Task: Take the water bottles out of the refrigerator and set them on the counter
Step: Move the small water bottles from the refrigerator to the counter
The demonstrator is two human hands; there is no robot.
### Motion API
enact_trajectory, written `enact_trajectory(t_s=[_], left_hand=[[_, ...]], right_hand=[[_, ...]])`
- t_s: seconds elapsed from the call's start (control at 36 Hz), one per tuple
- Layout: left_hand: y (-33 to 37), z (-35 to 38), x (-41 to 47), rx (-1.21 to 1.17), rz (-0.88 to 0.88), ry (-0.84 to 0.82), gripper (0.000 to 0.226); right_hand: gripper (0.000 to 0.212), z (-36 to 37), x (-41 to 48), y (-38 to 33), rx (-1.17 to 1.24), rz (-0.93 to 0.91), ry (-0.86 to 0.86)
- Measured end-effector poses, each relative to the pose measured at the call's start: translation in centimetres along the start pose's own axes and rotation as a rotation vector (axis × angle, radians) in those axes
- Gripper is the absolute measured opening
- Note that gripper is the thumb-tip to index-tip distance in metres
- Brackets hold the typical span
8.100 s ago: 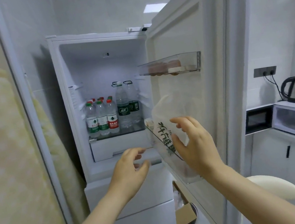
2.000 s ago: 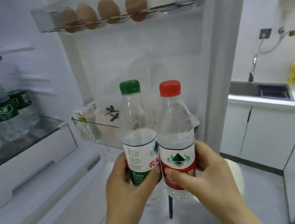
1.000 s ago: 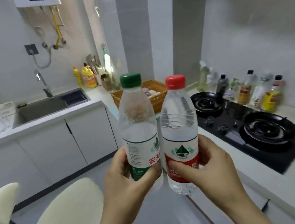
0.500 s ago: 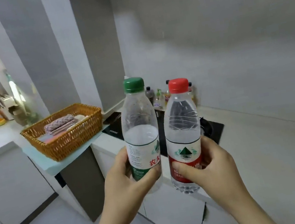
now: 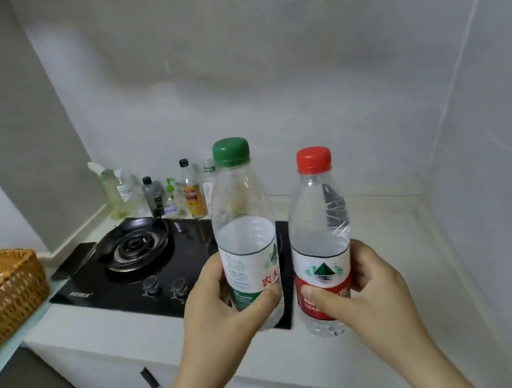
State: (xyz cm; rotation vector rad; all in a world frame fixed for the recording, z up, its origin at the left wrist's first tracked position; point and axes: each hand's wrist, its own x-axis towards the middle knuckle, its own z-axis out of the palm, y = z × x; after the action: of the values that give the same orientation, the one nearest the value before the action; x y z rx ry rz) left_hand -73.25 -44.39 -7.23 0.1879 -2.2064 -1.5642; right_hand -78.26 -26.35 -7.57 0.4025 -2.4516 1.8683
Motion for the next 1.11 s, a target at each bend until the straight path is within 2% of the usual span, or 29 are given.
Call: enact_trajectory(t_s=[0.25, 0.53, 0.86, 1.11], left_hand=[[-1.5, 3.1, 7.7, -0.020, 0.030, -0.180, 0.046], [-3.2, 8.1, 13.6, -0.027, 0.016, -0.315, 0.046], [-5.0, 15.3, 19.7, 0.006, -0.051, -0.270, 0.042], [-8.2, 18.8, 25.0, 0.056, -0.136, -0.244, 0.043]], right_hand=[[0.046, -0.8, 5.0, 1.8, -0.022, 0.072, 0.192], [0.047, -2.7, 9.6, 4.8, -0.022, 0.178, 0.277], [0.054, -6.7, 18.6, 9.8, -0.065, 0.208, 0.214], [0.049, -7.0, 25.3, 13.5, -0.107, 0.252, 0.173]])
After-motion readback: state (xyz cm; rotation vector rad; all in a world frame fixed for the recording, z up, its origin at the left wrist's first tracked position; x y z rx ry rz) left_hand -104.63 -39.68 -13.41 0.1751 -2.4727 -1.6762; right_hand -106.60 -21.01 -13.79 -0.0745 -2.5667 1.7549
